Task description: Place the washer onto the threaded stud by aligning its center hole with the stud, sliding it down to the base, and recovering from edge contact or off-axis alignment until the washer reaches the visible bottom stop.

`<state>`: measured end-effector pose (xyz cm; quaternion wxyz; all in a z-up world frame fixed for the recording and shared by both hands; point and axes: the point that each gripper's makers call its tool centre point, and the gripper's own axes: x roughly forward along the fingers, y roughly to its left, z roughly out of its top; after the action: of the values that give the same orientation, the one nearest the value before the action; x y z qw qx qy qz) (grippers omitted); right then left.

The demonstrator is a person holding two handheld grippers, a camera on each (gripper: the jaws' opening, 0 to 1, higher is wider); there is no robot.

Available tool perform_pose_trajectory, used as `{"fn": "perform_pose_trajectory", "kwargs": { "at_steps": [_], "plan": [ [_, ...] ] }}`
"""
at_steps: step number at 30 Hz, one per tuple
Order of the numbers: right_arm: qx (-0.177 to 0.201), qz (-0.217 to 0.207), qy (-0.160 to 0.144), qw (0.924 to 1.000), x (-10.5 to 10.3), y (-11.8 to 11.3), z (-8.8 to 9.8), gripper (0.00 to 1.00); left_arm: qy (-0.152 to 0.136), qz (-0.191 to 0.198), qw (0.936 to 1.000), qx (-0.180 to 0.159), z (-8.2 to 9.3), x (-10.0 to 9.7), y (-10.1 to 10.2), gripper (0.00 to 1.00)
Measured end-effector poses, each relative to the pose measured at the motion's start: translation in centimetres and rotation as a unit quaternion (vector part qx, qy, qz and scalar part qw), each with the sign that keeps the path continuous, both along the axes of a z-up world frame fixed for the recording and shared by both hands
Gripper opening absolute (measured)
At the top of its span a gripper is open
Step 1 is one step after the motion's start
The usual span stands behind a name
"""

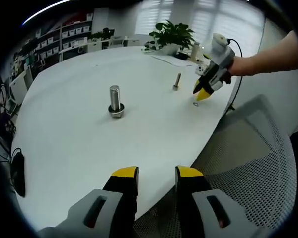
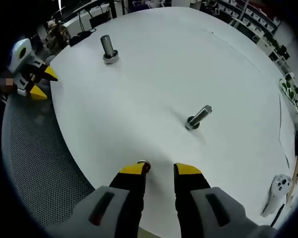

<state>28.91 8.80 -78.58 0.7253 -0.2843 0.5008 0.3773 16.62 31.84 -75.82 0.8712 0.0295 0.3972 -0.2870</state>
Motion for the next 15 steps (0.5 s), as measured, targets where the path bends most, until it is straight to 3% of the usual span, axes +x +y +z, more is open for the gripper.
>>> {"fn": "perform_pose_trajectory", "kwargs": {
  "at_steps": [15],
  "plan": [
    [0.006,0.014,0.011,0.9998,-1.4,0.5,-0.4,0.26,0.003,0.001,1.0,0.003,-0.1,0.0,0.0,0.28]
  ]
}}
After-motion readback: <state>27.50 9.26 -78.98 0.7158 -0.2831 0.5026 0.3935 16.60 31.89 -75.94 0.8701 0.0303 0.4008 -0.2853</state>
